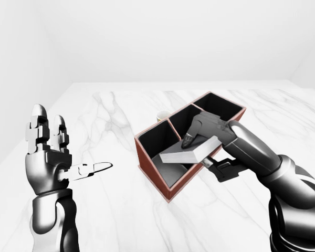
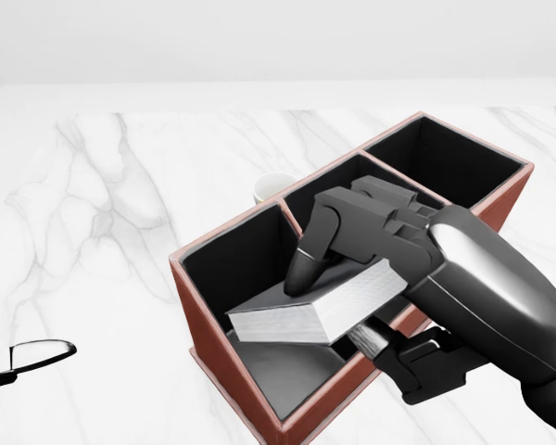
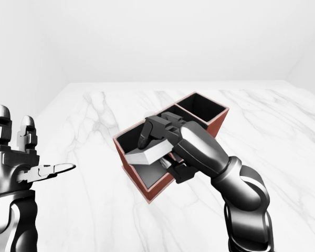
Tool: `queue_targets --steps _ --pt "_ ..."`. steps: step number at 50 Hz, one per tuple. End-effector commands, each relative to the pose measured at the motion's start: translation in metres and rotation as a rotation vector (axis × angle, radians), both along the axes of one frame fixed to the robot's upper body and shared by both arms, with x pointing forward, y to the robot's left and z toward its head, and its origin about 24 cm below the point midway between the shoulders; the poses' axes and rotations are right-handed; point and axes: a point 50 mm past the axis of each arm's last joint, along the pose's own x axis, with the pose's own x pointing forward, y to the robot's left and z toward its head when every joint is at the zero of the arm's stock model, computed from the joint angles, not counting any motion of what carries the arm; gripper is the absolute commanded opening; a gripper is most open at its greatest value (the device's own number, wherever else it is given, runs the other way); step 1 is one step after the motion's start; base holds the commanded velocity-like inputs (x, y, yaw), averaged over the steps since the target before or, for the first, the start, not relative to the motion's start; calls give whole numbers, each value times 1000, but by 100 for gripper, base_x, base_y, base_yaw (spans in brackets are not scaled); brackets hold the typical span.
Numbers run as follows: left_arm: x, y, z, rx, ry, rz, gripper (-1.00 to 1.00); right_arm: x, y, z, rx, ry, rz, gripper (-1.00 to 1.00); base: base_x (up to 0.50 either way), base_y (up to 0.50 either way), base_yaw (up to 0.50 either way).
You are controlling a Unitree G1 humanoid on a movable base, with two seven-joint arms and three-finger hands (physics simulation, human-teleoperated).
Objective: Pick up the book and place it in the left compartment of the caddy.
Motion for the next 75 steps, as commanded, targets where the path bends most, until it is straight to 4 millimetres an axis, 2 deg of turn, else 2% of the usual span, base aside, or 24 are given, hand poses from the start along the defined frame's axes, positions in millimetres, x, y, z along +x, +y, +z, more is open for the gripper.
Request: queue_targets --steps 1,19,40,51,60,67,75 --pt "0 -1 0 0 1 -1 100 -5 5 0 16 0 46 -100 0 0 0" --pt "-1 0 1 0 -4 1 100 -5 11 -5 -22 7 32 -100 0 0 0" --pt "0 0 0 -1 -1 -2 100 7 10 -14 -87 28 -76 -100 0 0 0" --pt "0 1 0 -2 -1 0 100 13 9 -22 -86 65 -115 -100 0 0 0" --pt "0 1 1 -4 -4 0 100 24 7 -41 -76 162 -151 -100 0 0 0" --pt "0 1 0 -3 -3 0 100 24 9 -39 -91 144 -159 -100 0 0 0" --pt "0 1 0 -4 0 0 100 28 9 -46 -96 178 -181 -100 0 0 0"
